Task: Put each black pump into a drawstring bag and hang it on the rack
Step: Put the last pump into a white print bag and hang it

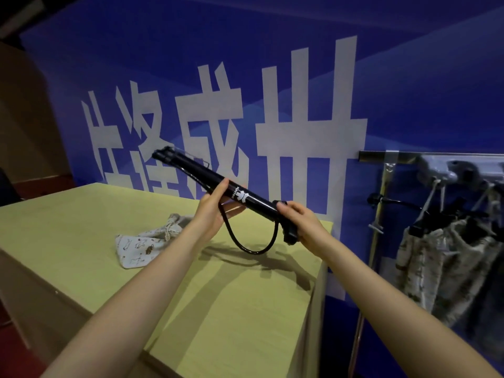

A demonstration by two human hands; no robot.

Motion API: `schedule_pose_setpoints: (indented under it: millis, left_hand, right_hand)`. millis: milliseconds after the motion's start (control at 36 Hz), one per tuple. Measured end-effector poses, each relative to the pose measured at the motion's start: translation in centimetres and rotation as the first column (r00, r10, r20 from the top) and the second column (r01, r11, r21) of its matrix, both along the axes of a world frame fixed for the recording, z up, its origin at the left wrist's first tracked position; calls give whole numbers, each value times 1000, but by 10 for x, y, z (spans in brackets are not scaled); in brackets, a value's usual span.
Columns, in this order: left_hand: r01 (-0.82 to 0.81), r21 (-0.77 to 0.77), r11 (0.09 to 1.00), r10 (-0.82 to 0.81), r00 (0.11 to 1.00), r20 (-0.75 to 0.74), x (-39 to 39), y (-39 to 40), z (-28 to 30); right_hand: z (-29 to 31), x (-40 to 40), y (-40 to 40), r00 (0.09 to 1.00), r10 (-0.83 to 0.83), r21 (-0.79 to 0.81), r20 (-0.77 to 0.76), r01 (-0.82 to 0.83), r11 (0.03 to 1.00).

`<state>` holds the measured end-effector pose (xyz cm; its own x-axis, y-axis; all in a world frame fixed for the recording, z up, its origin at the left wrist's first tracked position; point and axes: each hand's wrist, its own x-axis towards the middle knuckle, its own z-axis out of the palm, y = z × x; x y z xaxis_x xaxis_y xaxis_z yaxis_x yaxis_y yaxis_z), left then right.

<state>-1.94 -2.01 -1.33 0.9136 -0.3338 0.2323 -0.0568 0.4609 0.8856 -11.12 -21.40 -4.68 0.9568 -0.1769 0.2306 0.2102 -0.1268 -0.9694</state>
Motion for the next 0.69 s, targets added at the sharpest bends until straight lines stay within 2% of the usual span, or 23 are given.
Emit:
schedule_pose_setpoints:
  millis: [139,194,278,333,361,444,500,556,639,694]
  left_hand:
    - [-25,-122,992,14,996,-93,7,-1,4]
    - [-50,-126,991,34,991,-130,9,-1,7]
    - [-64,-127,990,42,986,-164,11,-3,7]
    - [-56,-139,989,31,984,-174,12,-5,7]
    - [-50,-144,988,24,984,-178,12,-6,7]
    - [-38,-158,987,6,980,-198,13,-8,7]
    - [-39,-165,986,3,976,-218,14,-7,6]
    - [-56,-190,980,8,969,-246,15,-6,5]
    - [-99,-247,964,27,959,-282,16,-4,5]
    - [-130,-277,952,44,954,-297,17,-5,6]
  right_hand:
    - [14,2,-13,999,14,322,-33,-3,947]
    - [16,3,-20,998,30,259,-56,-14,966]
    - [14,3,-25,995,28,-10,-97,-29,1000]
    - [9,2,-26,993,32,-170,-115,-51,984]
    - [7,2,-26,991,51,-187,-124,-74,980]
    - [-1,2,-26,989,90,-82,-122,-100,992]
    - [-6,3,-27,993,34,29,-112,-31,999]
    - [-13,7,-29,981,-158,100,-114,170,980]
    - [-25,5,-33,863,-497,157,-87,505,849]
    - [-33,2,-29,830,-555,157,-42,554,817]
